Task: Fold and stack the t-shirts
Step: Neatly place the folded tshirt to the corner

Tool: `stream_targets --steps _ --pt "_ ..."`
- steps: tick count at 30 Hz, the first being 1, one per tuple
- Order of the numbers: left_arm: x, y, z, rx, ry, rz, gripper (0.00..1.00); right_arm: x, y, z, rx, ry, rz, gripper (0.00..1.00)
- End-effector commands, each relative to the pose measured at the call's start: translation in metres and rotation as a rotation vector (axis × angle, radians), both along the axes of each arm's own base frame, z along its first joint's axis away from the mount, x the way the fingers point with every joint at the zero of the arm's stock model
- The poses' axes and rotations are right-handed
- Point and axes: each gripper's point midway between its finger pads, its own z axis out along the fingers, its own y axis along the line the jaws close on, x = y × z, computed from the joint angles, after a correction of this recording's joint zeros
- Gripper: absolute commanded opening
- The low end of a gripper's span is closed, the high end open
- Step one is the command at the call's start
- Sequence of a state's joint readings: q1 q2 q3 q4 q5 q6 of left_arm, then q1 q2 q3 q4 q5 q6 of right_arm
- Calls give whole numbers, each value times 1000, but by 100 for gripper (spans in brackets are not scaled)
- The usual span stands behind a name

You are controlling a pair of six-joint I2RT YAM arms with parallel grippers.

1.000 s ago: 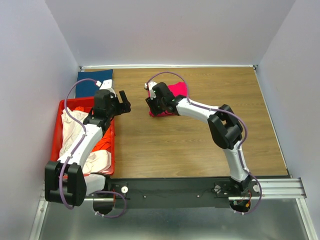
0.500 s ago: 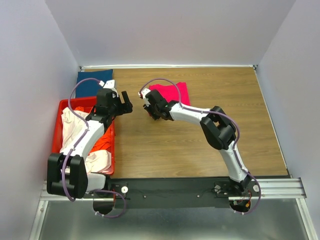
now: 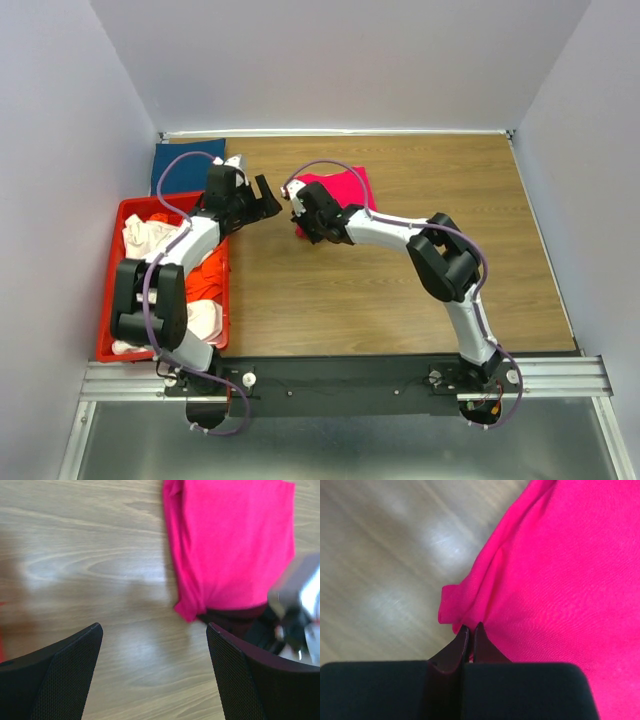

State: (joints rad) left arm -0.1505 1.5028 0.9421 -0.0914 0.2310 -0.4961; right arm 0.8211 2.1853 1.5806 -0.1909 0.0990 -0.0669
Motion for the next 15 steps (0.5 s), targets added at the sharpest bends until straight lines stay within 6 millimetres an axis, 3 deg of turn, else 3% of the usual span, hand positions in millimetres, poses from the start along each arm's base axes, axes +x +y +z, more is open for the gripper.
stream_targets --steps 1,8,15 --pt "20 -23 16 -128 -5 -28 93 -20 6 9 92 87 33 1" --pt "32 -41 -9 -249 102 -22 94 -14 0 22 177 98 -21 1" --pt "45 -56 -19 -287 98 -7 94 -12 -2 39 260 85 -45 1"
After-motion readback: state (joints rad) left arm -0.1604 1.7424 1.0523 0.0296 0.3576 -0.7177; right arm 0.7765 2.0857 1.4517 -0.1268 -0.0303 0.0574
